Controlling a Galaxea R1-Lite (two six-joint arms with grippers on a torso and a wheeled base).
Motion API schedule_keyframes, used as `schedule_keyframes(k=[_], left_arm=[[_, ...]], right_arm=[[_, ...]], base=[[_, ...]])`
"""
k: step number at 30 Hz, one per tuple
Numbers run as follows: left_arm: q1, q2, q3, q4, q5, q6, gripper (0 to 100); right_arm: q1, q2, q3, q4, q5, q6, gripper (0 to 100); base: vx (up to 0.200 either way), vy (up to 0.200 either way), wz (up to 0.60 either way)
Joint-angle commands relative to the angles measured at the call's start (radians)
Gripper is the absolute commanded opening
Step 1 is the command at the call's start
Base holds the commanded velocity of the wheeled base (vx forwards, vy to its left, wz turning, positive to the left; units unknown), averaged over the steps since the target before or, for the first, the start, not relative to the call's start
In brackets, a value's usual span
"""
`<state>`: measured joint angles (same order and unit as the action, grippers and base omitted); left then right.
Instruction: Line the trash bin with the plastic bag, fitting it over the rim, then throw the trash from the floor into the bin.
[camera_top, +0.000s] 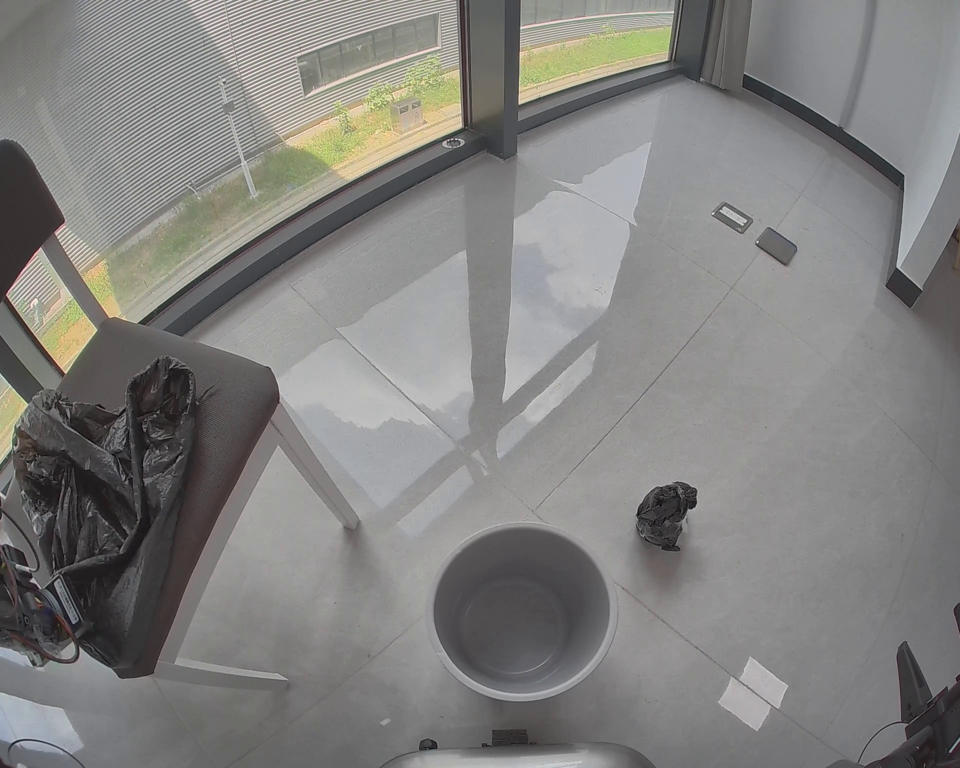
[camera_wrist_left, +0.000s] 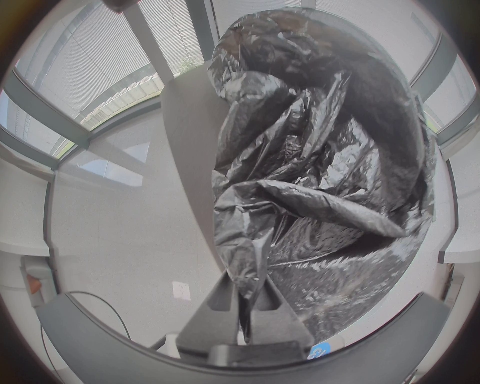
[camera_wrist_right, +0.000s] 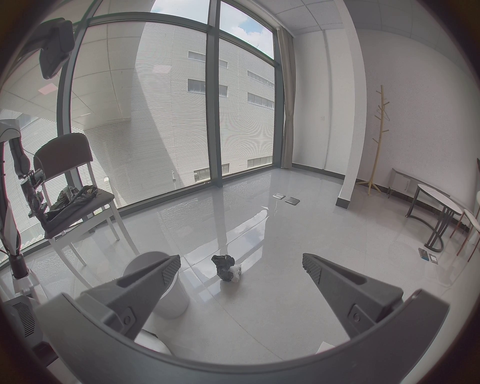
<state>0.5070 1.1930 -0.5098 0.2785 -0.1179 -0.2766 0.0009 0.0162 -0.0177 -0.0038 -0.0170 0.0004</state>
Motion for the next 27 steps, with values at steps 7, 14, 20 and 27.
schedule_keyframes(k=[7,14,20,27], left_arm=[[-0.137,-0.174,-0.289,0.1,0.009,0.011,0],[-0.248,-0.208,-0.378,0.114,0.02,-0.001,0],[-0.458,-0.167,-0.682,0.26,0.098,-0.027,0],[-0.685,-0.029,-1.058,0.329,0.238,-0.029,0]], right_arm=[[0.002,-0.012,0.018,0.001,0.026,-0.014,100],[0.007,-0.005,-0.008,-0.01,0.063,-0.033,100],[-0.004,0.479,-0.338,0.004,0.172,0.073,100],[0.07,0.648,-0.378,0.053,0.18,-0.037,100]], base=[[0.0,0.0,0.0],[0.0,0.0,0.0],[0.0,0.0,0.0],[0.0,0.0,0.0]])
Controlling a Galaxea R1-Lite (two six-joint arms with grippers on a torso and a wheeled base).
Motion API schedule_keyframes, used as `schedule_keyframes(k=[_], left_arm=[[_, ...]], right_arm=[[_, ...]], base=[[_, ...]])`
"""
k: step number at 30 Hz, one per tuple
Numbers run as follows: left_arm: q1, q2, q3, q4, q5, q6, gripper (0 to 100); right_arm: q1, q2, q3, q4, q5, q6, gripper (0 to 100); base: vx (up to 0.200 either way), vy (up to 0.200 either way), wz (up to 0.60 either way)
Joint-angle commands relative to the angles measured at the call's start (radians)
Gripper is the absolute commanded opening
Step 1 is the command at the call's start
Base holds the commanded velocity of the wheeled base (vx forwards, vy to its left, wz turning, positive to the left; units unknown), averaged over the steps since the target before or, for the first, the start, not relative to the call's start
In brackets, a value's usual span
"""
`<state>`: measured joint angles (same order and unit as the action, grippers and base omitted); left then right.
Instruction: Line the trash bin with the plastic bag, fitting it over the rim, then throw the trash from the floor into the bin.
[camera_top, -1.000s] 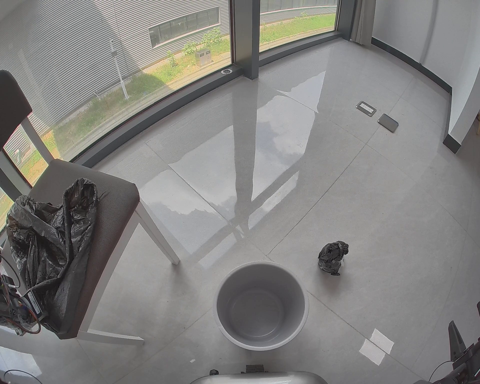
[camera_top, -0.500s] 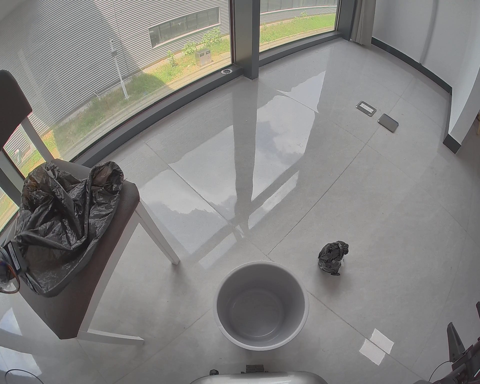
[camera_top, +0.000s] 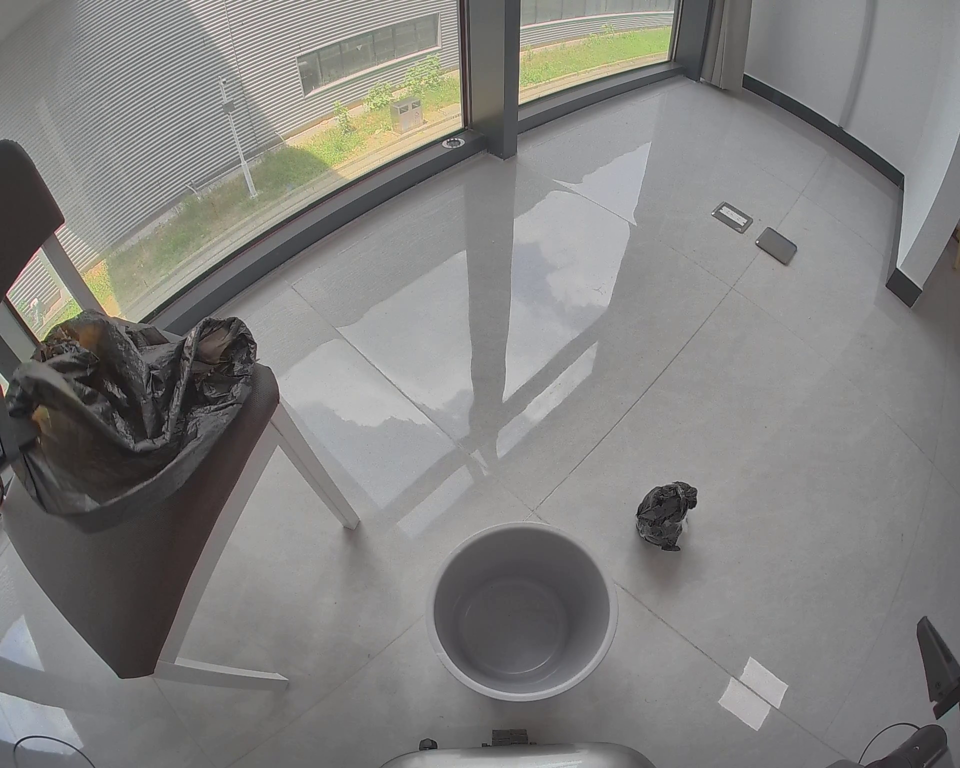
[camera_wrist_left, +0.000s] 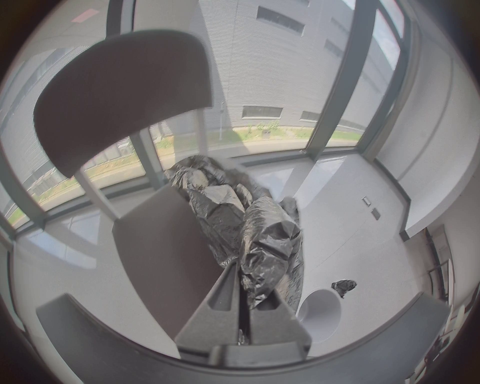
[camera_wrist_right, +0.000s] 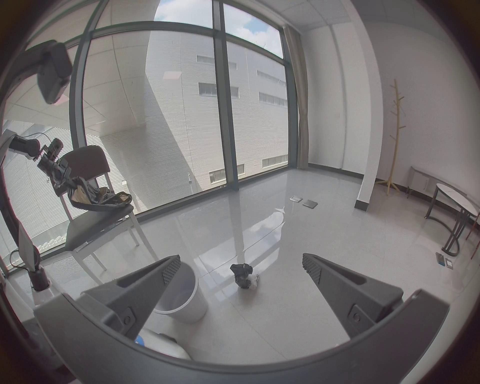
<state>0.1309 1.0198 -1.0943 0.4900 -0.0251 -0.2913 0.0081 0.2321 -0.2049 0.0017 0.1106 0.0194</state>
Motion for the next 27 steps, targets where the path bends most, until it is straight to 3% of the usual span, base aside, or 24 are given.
schedule_keyframes(k=[1,4,7,12,13,18,22,27], left_arm=[[-0.333,0.172,-0.535,0.133,0.152,-0.016,0],[-0.418,0.25,-0.719,0.205,0.162,-0.034,0],[-0.516,0.293,-0.803,0.233,0.192,-0.035,0],[-0.629,0.33,-0.832,0.22,0.238,-0.037,0],[-0.68,0.353,-0.846,0.209,0.248,-0.039,0],[-0.784,0.448,-0.906,0.196,0.307,-0.052,0],[-0.841,0.523,-0.906,0.209,0.324,-0.057,0],[-0.89,0.563,-0.906,0.209,0.356,-0.06,0]], right_arm=[[0.084,0.457,-0.205,0.067,0.05,-0.082,100],[0.156,0.561,-0.261,0.109,0.04,-0.118,100],[0.21,0.662,-0.306,0.1,0.029,-0.113,100],[0.263,0.762,-0.341,0.089,0.0,-0.085,100],[0.302,0.813,-0.341,0.058,-0.016,-0.052,100],[0.42,0.955,-0.349,-0.101,-0.115,0.047,100],[0.549,1.09,-0.378,-0.203,-0.192,0.08,100],[0.596,1.205,-0.461,-0.236,-0.198,0.099,100]], base=[[0.0,0.0,0.0],[0.0,0.0,0.0],[0.0,0.0,0.0],[0.0,0.0,0.0],[0.0,0.0,0.0],[0.0,0.0,0.0],[0.0,0.0,0.0],[0.0,0.0,0.0]])
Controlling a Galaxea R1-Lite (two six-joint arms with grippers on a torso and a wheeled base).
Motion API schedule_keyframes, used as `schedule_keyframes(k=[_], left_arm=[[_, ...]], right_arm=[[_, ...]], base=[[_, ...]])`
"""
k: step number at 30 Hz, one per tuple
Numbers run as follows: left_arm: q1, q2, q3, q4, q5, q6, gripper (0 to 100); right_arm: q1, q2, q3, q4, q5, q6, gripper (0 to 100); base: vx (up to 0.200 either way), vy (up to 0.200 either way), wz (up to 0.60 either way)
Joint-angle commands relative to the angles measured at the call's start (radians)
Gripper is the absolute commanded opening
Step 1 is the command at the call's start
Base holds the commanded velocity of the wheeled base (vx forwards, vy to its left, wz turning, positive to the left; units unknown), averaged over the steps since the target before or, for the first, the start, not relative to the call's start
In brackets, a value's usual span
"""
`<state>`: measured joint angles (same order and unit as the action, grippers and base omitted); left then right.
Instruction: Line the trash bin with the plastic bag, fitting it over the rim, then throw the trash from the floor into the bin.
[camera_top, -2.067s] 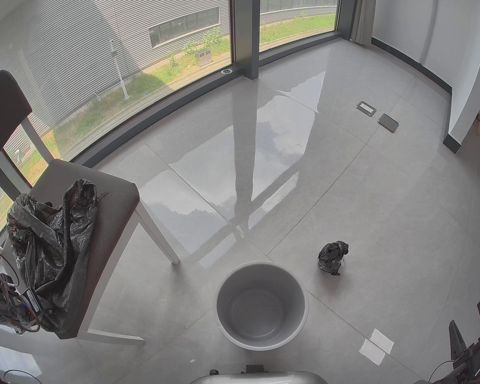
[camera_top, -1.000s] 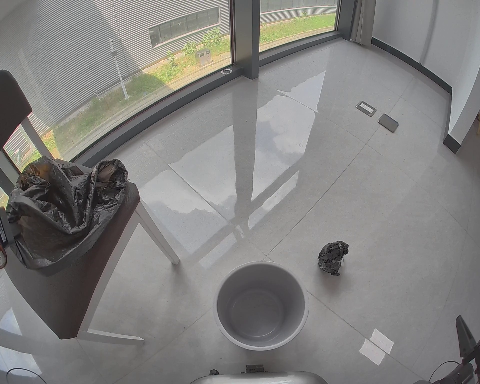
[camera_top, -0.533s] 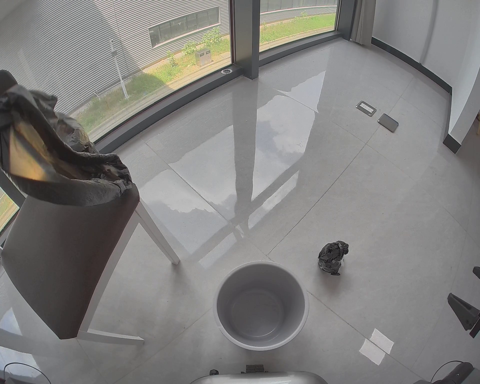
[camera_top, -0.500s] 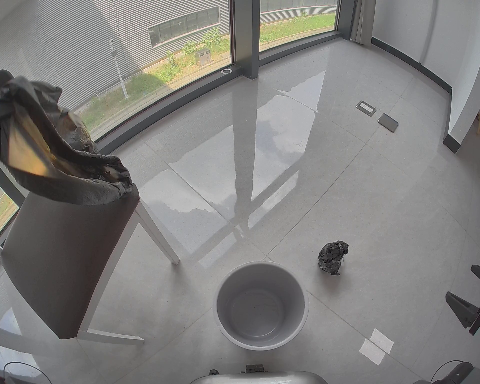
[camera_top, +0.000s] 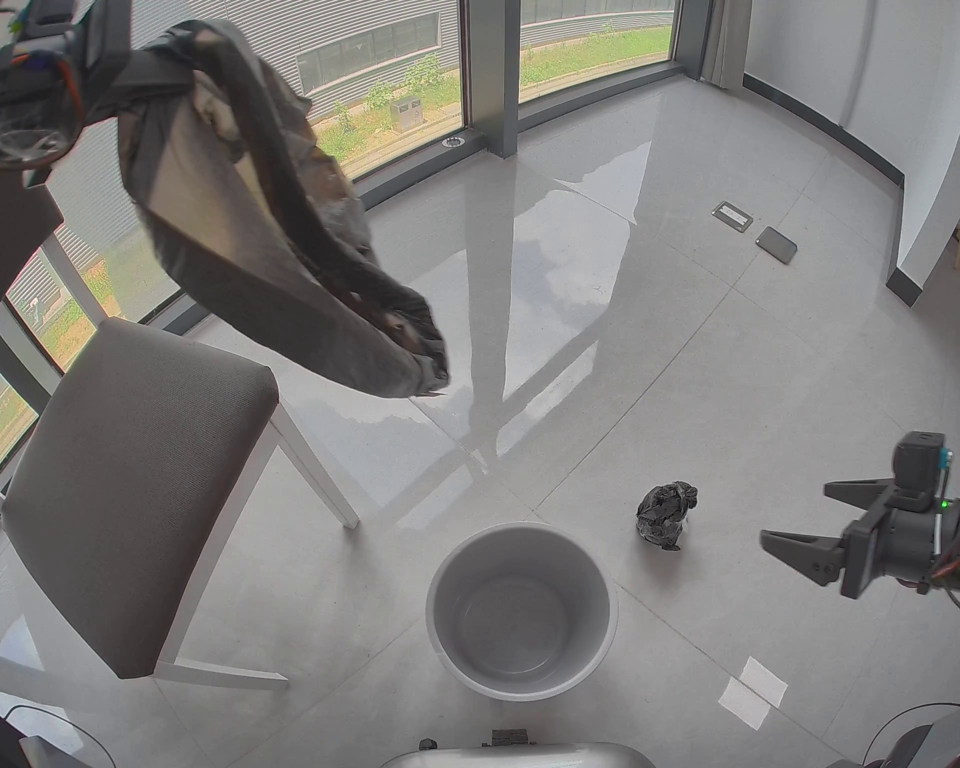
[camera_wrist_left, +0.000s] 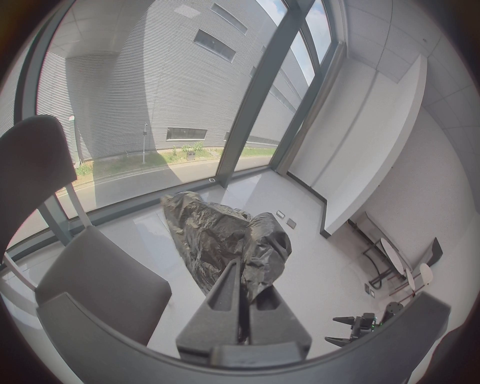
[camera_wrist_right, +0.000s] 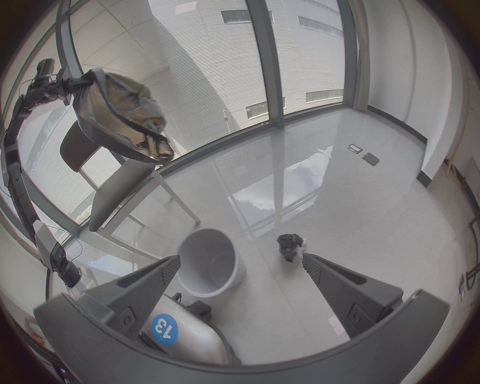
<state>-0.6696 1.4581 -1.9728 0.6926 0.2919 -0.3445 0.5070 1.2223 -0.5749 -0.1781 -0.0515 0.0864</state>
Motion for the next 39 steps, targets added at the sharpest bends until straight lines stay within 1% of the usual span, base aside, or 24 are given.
schedule_keyframes(k=[1,4,5,6,9,13,20,24,25,34,39], left_arm=[[-0.113,0.133,-0.027,0.01,0.05,-0.008,0],[-0.123,0.133,-0.027,0.013,0.052,-0.014,0],[-0.133,0.128,-0.027,0.018,0.056,-0.019,0],[-0.134,0.127,-0.027,0.018,0.056,-0.019,0],[-0.163,0.125,-0.027,0.018,0.076,-0.021,0],[-0.202,0.127,-0.027,0.018,0.11,-0.021,0],[-0.237,0.122,-0.027,0.018,0.118,-0.031,0],[-0.249,0.119,-0.027,0.018,0.119,-0.031,0],[-0.254,0.119,-0.027,0.018,0.119,-0.031,0],[-0.258,0.11,-0.027,0.018,0.119,-0.031,0],[-0.263,0.105,-0.027,0.018,0.119,-0.031,0]], right_arm=[[0.104,0.258,-0.14,-0.057,-0.037,0.032,100],[0.111,0.296,-0.189,-0.057,-0.037,0.032,100],[0.128,0.33,-0.226,-0.057,-0.039,0.033,100],[0.13,0.335,-0.229,-0.057,-0.041,0.033,100],[0.171,0.371,-0.249,-0.064,-0.042,0.033,100],[0.196,0.407,-0.253,-0.087,-0.041,0.033,100],[0.191,0.508,-0.295,-0.161,-0.037,0.032,100],[0.18,0.549,-0.35,-0.17,-0.034,0.032,100],[0.173,0.577,-0.393,-0.173,-0.033,0.032,100],[0.142,0.666,-0.551,-0.173,-0.031,0.018,100],[0.15,0.714,-0.594,-0.181,-0.03,0.019,100]], base=[[0.0,0.0,0.0],[0.0,0.0,0.0],[0.0,0.0,0.0],[0.0,0.0,0.0],[0.0,0.0,0.0],[0.0,0.0,0.0],[0.0,0.0,0.0],[0.0,0.0,0.0],[0.0,0.0,0.0],[0.0,0.0,0.0],[0.0,0.0,0.0]])
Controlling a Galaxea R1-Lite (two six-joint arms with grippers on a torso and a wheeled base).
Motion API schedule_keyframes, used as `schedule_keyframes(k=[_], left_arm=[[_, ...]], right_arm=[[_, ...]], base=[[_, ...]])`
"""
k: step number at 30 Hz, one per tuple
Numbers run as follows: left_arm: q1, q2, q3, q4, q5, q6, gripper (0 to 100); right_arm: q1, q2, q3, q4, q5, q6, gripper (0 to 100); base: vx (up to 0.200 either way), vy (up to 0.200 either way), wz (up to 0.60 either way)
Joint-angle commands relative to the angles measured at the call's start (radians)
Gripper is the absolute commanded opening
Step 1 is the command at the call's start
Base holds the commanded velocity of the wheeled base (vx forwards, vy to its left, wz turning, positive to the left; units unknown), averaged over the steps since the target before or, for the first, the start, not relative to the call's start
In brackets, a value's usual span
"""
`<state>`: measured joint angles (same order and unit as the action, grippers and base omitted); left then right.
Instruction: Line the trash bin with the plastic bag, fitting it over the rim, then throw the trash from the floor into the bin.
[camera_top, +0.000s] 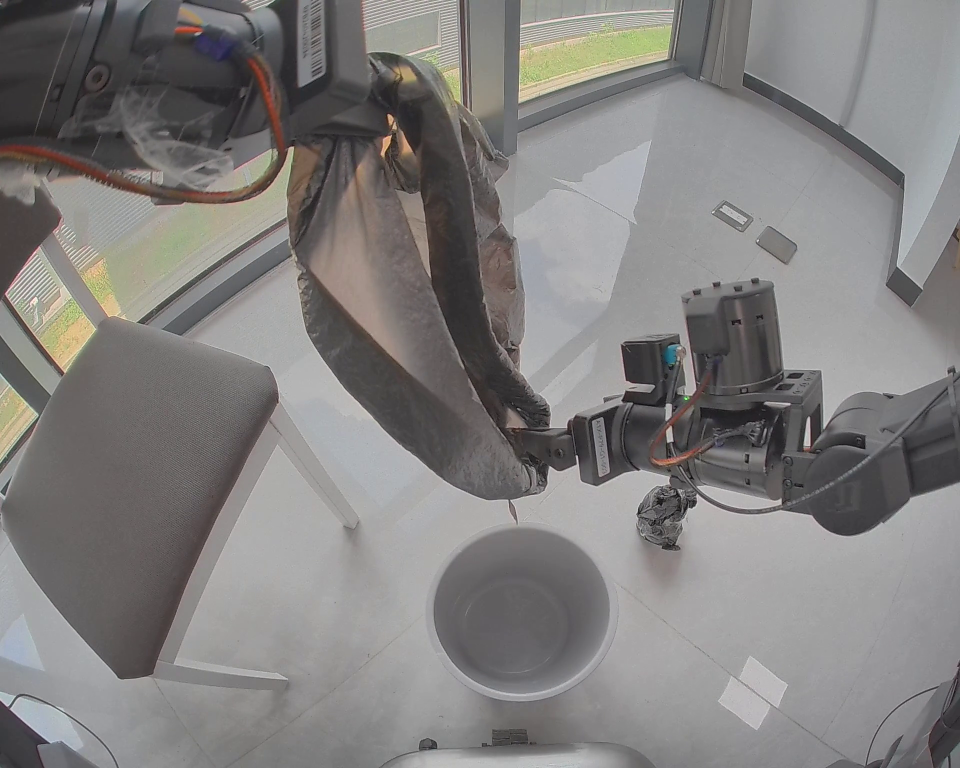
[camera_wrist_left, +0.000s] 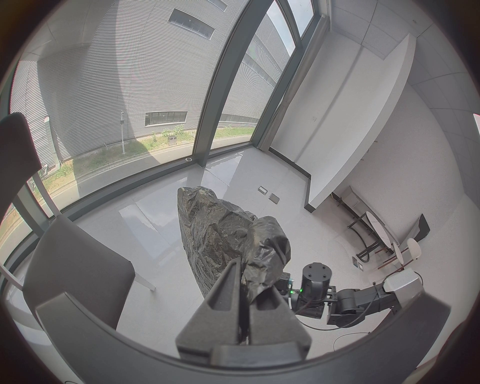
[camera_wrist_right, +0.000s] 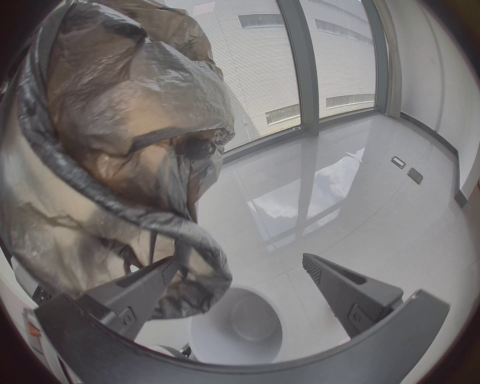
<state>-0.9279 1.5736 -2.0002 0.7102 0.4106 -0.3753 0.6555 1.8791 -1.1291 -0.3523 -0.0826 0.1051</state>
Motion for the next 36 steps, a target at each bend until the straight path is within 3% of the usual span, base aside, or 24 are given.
schedule_keyframes(k=[1,10,32,33,36], left_arm=[[-0.009,-0.012,0.0,-0.002,0.0,-0.001,0],[-0.02,-0.004,0.0,0.0,0.0,-0.002,0],[-0.019,0.009,0.0,0.0,0.0,-0.002,0],[-0.019,0.009,0.0,0.0,0.0,-0.002,0],[-0.014,0.009,0.0,0.0,0.0,-0.002,0]], right_arm=[[0.006,0.069,-0.052,-0.014,0.003,0.002,100],[0.092,0.196,-0.195,-0.027,0.003,0.022,100],[0.067,0.235,-0.144,-0.028,0.004,0.011,100],[0.067,0.235,-0.144,-0.028,0.004,0.011,0],[0.07,0.222,-0.136,-0.022,0.003,0.013,0]], base=[[0.0,0.0,0.0],[0.0,0.0,0.0],[0.0,0.0,0.0],[0.0,0.0,0.0],[0.0,0.0,0.0]])
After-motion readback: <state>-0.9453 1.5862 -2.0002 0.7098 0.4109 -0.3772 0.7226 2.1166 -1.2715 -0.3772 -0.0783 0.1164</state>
